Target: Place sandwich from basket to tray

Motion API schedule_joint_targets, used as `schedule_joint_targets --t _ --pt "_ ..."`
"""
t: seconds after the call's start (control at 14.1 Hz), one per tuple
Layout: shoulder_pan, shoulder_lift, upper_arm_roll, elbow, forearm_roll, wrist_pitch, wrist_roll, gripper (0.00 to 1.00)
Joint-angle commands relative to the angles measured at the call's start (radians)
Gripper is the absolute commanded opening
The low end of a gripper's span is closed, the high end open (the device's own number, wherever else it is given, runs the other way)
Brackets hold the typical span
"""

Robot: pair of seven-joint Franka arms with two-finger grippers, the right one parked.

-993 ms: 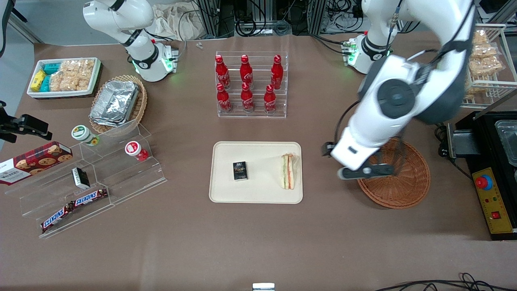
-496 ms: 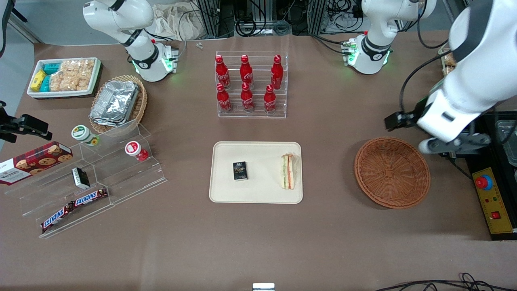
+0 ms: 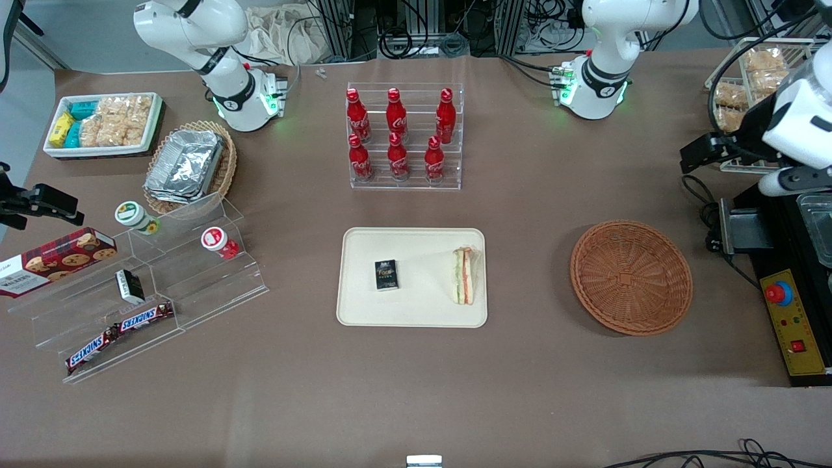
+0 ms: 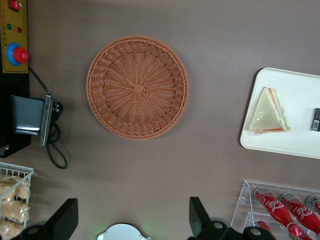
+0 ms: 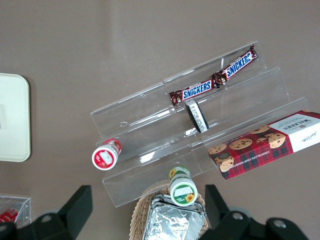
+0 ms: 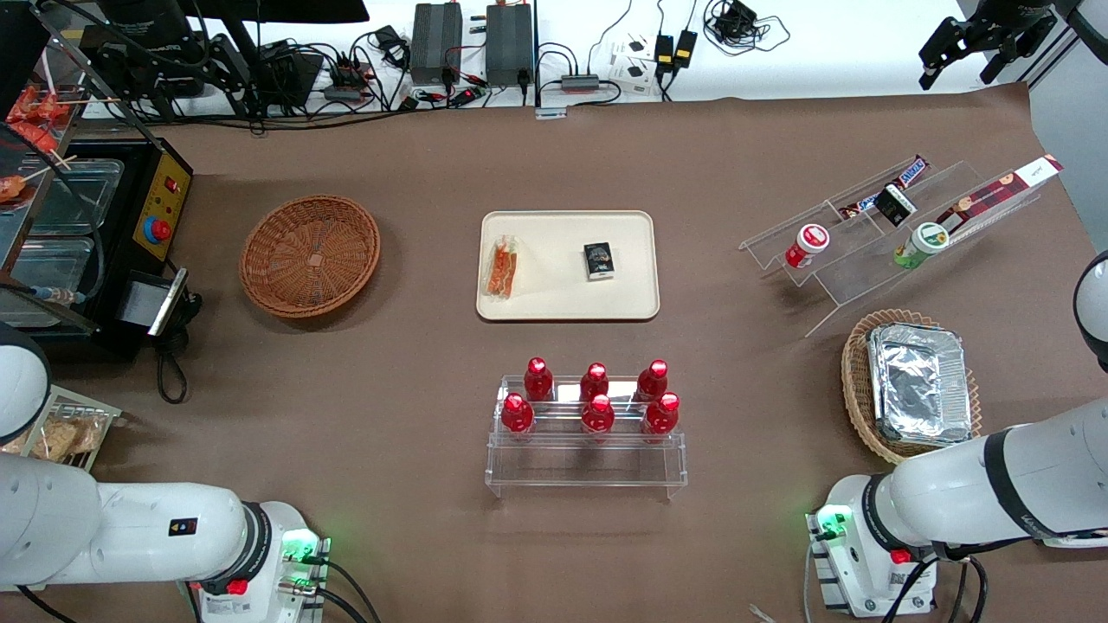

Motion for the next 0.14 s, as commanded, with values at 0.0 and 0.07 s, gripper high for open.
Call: schedule_joint_targets --t 0.0,0.07 --pt "0.045 -0.018 -0.050 -0.015 -0.011 -0.007 0.001 1.00" --pt "0.043 -0.016 -0.050 -0.013 -0.008 -0.008 0.001 1.00"
